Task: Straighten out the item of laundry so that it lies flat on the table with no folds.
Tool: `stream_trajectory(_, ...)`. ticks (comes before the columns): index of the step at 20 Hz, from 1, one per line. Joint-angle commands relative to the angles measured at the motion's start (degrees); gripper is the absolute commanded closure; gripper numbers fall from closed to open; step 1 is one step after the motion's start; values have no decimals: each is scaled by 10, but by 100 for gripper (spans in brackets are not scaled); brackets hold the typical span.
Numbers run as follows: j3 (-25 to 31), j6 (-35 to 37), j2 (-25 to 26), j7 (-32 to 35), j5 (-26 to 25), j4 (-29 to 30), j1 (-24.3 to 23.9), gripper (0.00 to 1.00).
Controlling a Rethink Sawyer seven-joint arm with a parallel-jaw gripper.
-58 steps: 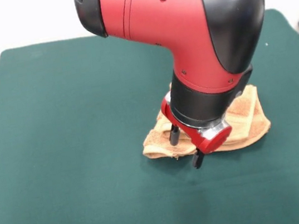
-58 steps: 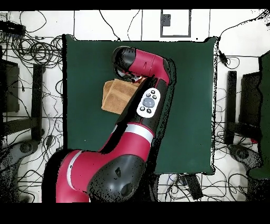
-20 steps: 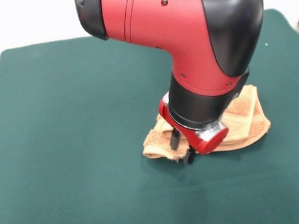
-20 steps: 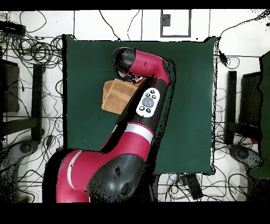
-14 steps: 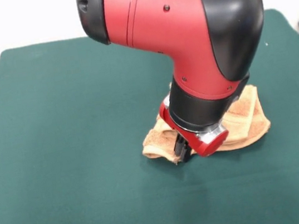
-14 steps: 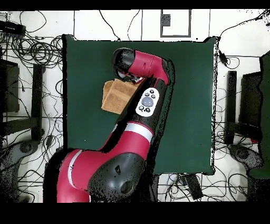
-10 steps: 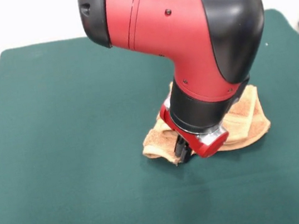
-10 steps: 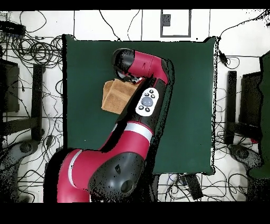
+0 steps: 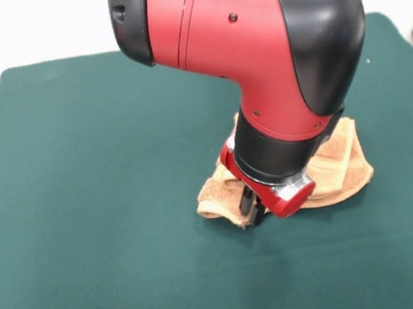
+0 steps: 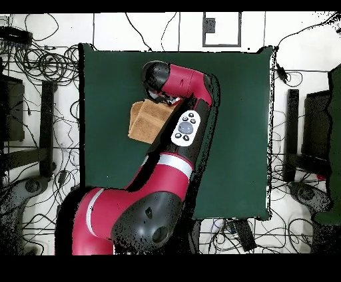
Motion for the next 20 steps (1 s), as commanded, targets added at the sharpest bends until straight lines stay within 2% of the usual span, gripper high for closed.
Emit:
stream_trajectory(1,11,41,3,158,3,11,7,0)
stream_trajectory(20,1,51,7,169,-1,8,6,0)
